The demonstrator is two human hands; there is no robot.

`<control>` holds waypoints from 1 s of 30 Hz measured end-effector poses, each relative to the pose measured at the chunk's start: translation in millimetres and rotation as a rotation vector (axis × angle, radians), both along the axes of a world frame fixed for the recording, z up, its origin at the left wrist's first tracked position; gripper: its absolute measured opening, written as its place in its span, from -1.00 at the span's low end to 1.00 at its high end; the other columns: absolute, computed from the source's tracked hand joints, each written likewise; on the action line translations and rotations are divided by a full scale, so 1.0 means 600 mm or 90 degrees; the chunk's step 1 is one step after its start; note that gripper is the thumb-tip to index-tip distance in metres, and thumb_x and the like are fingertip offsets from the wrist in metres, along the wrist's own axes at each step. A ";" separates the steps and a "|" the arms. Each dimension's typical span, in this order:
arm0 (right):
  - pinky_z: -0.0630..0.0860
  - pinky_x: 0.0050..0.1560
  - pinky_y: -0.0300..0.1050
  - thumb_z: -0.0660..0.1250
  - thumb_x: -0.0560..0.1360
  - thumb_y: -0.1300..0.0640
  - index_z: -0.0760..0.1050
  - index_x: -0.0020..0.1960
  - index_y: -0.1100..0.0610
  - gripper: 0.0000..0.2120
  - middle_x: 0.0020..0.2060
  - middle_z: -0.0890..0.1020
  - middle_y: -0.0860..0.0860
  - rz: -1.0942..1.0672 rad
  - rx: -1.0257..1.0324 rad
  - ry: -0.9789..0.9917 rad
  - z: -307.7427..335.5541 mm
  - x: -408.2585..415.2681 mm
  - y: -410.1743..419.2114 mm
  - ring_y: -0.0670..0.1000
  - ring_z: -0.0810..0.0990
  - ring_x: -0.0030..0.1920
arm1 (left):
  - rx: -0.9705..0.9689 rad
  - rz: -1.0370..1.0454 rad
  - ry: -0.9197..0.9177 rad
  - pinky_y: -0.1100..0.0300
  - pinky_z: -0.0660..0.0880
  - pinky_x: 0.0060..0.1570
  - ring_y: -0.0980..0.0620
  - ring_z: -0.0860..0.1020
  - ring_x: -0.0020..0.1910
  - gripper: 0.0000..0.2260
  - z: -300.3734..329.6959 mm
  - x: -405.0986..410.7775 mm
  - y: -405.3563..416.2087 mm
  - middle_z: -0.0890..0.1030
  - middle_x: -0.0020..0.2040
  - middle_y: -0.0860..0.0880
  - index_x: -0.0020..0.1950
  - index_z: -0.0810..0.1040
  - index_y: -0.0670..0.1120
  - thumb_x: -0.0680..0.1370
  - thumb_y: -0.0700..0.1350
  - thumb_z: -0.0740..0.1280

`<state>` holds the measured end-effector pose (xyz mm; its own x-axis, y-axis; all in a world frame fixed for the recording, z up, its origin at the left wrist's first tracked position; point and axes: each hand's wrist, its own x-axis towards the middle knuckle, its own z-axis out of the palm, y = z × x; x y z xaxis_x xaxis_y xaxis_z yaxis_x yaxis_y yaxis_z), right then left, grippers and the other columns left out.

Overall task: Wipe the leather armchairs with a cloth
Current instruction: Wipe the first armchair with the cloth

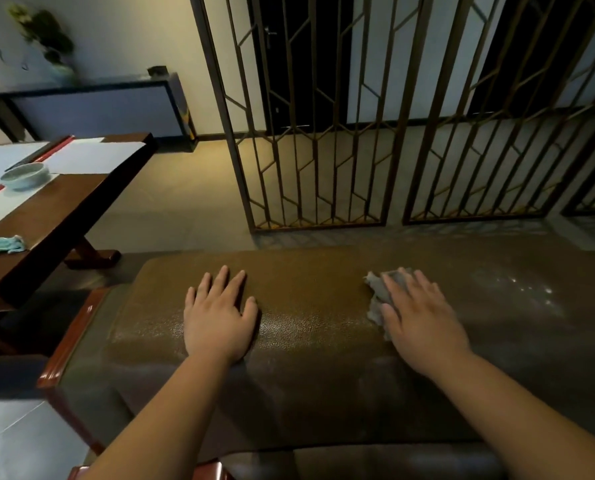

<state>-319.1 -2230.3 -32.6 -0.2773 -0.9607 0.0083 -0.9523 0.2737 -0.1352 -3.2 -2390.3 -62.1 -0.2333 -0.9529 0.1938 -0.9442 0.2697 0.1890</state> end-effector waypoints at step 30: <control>-0.23 0.62 0.22 -0.19 0.71 -0.21 -0.10 0.69 -0.11 -0.43 0.69 -0.09 0.07 -0.061 0.087 -0.093 0.011 -0.107 -0.186 0.22 -0.22 0.66 | 0.010 -0.103 -0.033 -0.11 -0.05 0.67 -0.03 0.07 0.70 -0.32 0.006 -0.222 0.021 0.16 0.71 0.07 0.69 0.19 0.22 0.58 0.38 -0.08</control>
<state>-383.1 -2341.8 -25.7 -0.3565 -0.9192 -0.1669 -0.8940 0.3876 -0.2250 -136.2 -2377.4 -58.3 -0.3931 -0.9048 0.1637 -0.8972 0.4164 0.1471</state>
